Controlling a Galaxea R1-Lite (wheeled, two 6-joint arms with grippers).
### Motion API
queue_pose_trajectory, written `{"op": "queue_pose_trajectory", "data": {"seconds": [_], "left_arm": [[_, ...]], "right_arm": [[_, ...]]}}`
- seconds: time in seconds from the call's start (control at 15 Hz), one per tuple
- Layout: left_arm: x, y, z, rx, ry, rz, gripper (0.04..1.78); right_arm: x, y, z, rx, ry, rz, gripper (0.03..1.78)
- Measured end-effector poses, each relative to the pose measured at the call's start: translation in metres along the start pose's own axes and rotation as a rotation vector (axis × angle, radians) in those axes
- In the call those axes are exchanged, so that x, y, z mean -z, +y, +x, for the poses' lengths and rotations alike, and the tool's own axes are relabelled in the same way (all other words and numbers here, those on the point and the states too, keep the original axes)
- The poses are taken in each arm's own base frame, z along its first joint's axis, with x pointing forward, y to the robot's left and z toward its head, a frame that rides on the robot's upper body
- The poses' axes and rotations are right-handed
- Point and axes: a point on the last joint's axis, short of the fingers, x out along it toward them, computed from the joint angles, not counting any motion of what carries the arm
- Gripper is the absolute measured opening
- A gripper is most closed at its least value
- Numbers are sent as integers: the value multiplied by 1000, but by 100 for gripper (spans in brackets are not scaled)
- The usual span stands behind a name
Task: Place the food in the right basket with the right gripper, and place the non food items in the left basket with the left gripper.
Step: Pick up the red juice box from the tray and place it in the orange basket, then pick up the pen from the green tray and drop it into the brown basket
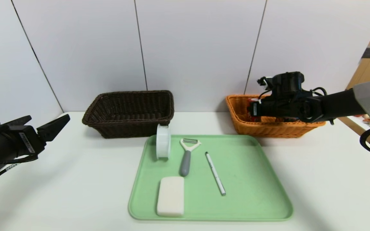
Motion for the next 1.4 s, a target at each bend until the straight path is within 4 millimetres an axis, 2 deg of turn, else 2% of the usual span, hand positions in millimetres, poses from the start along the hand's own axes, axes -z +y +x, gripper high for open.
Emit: {"op": "queue_pose_trajectory", "data": {"seconds": [0.2, 0.4, 0.53, 0.67, 0.8, 0.93, 1.0, 1.2, 1.4], "left_arm": [[0, 0, 0, -1, 1, -1, 169], [0, 0, -1, -1, -2, 0, 169], [0, 0, -1, -1, -3, 0, 169], [0, 0, -1, -1, -3, -1, 169], [0, 0, -1, 0, -3, 1, 169], [-2, 0, -1, 2, -9, 4, 169], [-2, 0, -1, 3, -11, 5, 169], [-3, 0, -1, 5, -13, 7, 169], [-3, 0, -1, 4, -13, 11, 169]], "right_arm": [[-1, -2, 1, 15, -11, -1, 85], [-6, -2, -4, 17, -26, -2, 113], [-17, 0, -16, 16, -61, -5, 126], [-36, 7, -38, 4, -122, -14, 136], [-60, 31, -71, -51, -198, -34, 144], [-74, 76, -111, -161, -205, -71, 150], [-74, 97, -130, -219, -167, -85, 152], [-59, 139, -177, -339, 17, -118, 158], [-32, 153, -193, -379, 193, -163, 163]]}}
